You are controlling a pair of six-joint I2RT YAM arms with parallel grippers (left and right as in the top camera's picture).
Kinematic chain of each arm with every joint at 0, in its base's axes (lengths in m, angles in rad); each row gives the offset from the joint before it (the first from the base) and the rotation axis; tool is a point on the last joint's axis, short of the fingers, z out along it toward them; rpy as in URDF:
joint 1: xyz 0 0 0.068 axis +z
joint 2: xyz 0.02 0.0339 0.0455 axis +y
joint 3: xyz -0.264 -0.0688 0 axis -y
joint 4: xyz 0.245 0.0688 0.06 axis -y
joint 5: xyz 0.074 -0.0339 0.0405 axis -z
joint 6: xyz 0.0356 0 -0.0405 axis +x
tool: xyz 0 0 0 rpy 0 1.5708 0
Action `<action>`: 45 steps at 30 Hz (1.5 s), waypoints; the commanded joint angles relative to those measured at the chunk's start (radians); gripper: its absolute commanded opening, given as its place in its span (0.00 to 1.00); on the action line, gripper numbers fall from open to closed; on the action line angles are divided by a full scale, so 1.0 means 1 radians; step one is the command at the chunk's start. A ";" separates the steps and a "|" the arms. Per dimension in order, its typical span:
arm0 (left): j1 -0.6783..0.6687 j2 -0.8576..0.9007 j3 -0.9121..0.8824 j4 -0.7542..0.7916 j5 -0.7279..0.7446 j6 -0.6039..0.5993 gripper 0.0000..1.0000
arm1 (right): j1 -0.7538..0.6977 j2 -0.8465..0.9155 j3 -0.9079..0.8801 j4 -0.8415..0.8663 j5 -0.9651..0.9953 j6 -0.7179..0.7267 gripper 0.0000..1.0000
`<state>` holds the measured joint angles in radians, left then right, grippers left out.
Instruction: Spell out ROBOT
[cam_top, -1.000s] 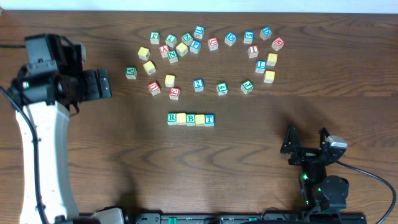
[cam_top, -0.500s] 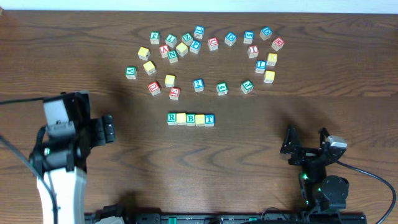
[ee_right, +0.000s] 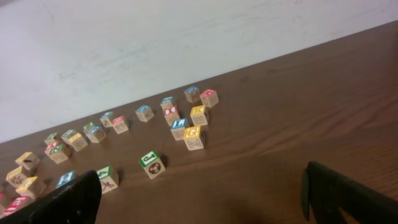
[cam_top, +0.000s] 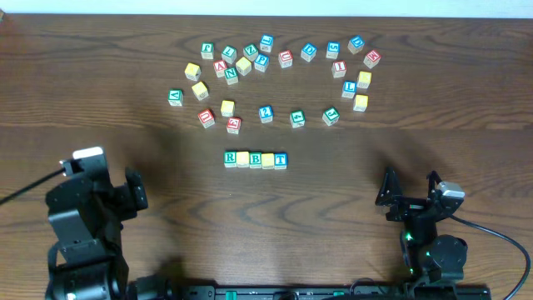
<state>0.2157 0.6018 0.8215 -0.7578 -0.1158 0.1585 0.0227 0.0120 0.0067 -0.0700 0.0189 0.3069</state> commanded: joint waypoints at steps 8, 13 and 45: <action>0.001 -0.202 -0.245 0.398 0.042 0.027 0.97 | -0.008 -0.006 -0.001 -0.004 -0.002 0.011 0.99; -0.010 -0.293 -0.420 0.690 0.138 0.027 0.98 | -0.008 -0.006 -0.001 -0.004 -0.002 0.011 0.99; -0.148 -0.600 -0.818 0.966 0.317 -0.006 0.97 | -0.008 -0.006 -0.001 -0.004 -0.002 0.011 0.99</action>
<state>0.0708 0.0116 0.0063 0.2222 0.1825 0.1574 0.0227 0.0120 0.0067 -0.0704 0.0185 0.3069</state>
